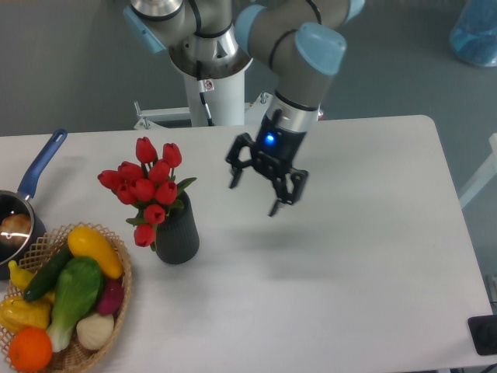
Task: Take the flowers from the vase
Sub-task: 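Move the open gripper toward the red tulips in the black vase, then lower the gripper around the tulip stems and close it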
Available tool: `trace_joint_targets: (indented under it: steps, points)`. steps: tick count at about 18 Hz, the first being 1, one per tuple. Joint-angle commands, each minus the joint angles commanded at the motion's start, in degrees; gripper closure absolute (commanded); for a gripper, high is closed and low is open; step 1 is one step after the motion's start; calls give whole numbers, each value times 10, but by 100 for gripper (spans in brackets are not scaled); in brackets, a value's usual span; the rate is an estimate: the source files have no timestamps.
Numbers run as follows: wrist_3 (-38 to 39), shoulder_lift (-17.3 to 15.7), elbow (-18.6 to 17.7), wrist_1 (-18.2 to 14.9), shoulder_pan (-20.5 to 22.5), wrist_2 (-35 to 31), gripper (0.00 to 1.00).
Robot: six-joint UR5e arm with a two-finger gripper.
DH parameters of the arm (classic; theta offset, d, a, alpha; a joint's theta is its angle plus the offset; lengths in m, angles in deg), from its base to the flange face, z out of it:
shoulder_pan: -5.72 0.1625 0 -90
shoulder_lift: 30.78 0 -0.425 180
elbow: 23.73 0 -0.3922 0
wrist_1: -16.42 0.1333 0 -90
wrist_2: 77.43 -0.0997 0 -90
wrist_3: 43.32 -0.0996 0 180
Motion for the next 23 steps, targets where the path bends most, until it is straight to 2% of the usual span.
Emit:
trace_joint_targets:
  steps: [3,8,14,16,18,19,23]
  points:
    - [1,-4,-7,-1,-4,50,0]
    - [0,-2,-26,-2,-49,60,0]
    - [1,5,-27,0,-49,110,0]
    - [1,5,-27,-1,-47,120,39]
    - [1,5,-27,-1,-45,121,87]
    - [2,5,-28,0,-44,123,100]
    - [6,4,-28,0,-31,145,100]
